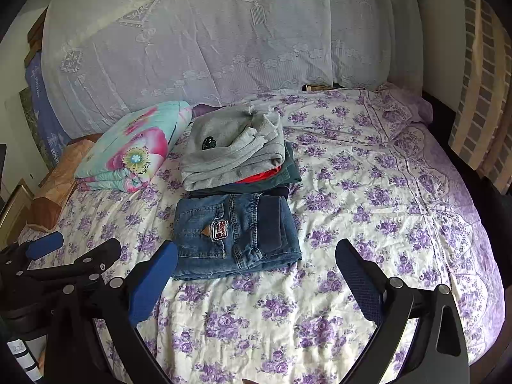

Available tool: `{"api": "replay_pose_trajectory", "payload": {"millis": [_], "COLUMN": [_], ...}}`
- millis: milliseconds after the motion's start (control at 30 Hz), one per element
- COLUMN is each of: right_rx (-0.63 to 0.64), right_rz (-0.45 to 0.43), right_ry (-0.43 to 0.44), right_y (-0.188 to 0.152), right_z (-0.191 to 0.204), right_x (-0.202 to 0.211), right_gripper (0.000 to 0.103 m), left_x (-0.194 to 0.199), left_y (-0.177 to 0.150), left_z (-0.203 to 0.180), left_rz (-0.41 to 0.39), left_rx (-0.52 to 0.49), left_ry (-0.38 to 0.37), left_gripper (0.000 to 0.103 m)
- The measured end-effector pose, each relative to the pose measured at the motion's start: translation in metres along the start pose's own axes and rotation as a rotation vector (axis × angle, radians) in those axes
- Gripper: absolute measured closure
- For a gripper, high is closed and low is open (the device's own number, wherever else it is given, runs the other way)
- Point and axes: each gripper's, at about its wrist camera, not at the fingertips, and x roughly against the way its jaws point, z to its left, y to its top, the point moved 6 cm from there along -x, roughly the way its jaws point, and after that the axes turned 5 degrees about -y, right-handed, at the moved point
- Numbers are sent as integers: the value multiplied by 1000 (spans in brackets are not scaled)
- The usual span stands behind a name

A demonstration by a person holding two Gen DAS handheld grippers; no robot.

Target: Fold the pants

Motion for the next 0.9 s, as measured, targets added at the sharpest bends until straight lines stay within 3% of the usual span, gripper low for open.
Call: {"api": "replay_pose_trajectory", "payload": {"millis": [900], "right_rx": [0], "right_rz": [-1], "right_ry": [0], "right_y": [1], "right_z": [-1], "right_x": [0], "right_gripper": [3], "left_x": [2], "left_y": [0], "left_z": [-3], "left_rz": [-1], "left_rx": [-1], "left_ry": [-1], "left_gripper": [5]}}
